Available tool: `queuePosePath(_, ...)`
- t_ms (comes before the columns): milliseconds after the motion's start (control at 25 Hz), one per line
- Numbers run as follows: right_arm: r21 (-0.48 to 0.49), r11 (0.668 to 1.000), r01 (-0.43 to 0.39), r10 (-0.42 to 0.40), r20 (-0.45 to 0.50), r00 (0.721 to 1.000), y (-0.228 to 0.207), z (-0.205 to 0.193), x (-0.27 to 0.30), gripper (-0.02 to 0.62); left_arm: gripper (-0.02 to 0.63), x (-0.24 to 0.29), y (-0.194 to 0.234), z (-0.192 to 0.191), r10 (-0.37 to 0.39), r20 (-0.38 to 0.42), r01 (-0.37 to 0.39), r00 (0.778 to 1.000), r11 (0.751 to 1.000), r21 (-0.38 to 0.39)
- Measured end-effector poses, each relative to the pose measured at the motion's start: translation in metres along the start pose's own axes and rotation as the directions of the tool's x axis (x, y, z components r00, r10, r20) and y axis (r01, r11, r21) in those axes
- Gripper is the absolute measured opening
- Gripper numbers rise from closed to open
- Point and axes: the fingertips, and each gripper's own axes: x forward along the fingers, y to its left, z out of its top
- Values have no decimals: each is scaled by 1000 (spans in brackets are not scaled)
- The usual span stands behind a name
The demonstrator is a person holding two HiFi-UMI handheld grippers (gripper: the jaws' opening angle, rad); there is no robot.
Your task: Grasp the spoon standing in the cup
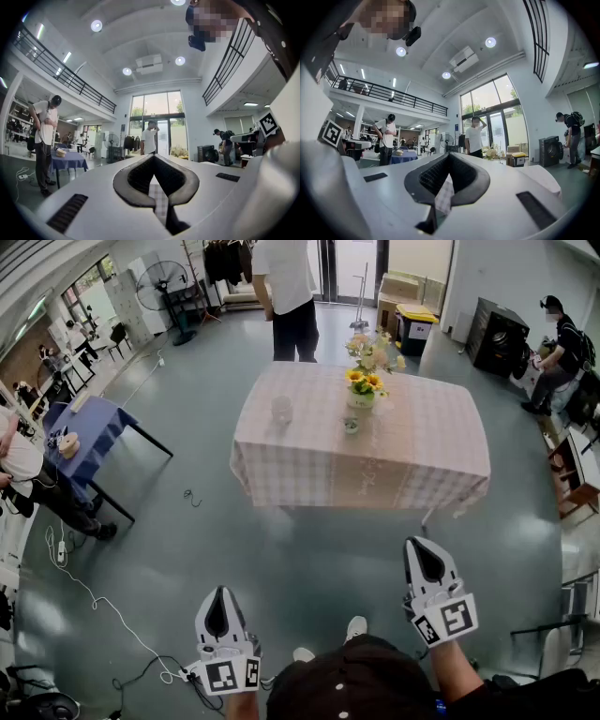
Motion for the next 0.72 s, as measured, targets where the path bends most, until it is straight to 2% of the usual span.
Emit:
queuePosePath(160, -8, 1000, -3, 3, 4, 1000, 1, 2, 1, -8, 14, 0, -1, -1, 1, 0, -1, 1000, 1000, -1)
queuePosePath(320, 27, 1000, -2, 1, 48, 999, 2, 5, 0, -8, 14, 2, -3, -3, -2, 0, 2, 1000, 1000, 1)
queuePosePath(440, 45, 999, -3, 1, 46, 999, 2, 3, 1, -8, 14, 2, -3, -4, 1, -6, -1, 1000, 1000, 2)
queuePosePath(640, 9, 1000, 28, -28, 23, 999, -1, -1, 3, -6, 14, 1, -3, -2, 2, -13, -2, 1000, 1000, 3)
queuePosePath(720, 8, 1000, 17, -17, 22, 1000, -3, -1, 2, 24, 14, 1, -7, -3, 1, -16, -1, 1000, 1000, 4)
